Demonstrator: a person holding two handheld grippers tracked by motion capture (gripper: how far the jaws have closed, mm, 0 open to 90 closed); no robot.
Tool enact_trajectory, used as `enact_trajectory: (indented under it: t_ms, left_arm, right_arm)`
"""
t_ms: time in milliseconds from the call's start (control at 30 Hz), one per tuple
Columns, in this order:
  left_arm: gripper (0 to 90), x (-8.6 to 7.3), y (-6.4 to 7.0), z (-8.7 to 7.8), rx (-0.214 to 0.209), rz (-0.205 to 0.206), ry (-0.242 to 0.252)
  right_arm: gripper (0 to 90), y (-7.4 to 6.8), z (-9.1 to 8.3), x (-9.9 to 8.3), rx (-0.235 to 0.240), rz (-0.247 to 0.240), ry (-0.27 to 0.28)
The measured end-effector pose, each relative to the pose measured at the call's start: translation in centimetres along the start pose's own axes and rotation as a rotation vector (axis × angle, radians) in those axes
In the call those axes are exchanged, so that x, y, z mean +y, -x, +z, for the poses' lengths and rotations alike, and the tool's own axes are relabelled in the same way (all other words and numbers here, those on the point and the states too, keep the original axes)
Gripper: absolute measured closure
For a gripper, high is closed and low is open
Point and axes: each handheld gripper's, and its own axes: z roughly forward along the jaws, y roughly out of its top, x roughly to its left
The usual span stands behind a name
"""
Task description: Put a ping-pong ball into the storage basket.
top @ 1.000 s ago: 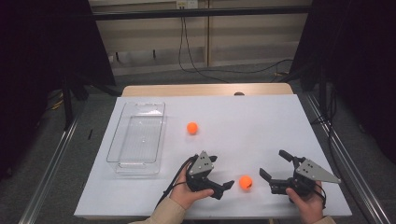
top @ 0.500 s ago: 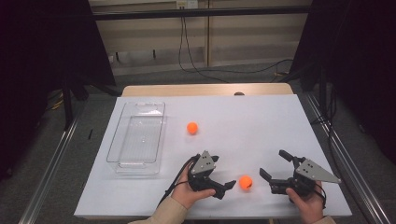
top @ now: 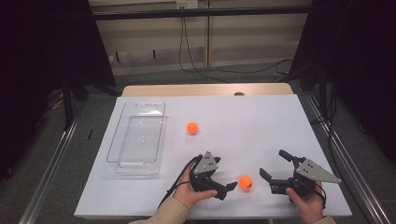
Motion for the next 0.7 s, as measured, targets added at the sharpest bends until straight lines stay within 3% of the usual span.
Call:
enact_trajectory:
  t_ms: [700]
  left_arm:
    - [1.6,0.21,0.50,0.97,-0.027,0.019,-0.034]
  right_arm:
    - [1.9,-0.01,-0.02,0.01,0.001,0.002,0.000]
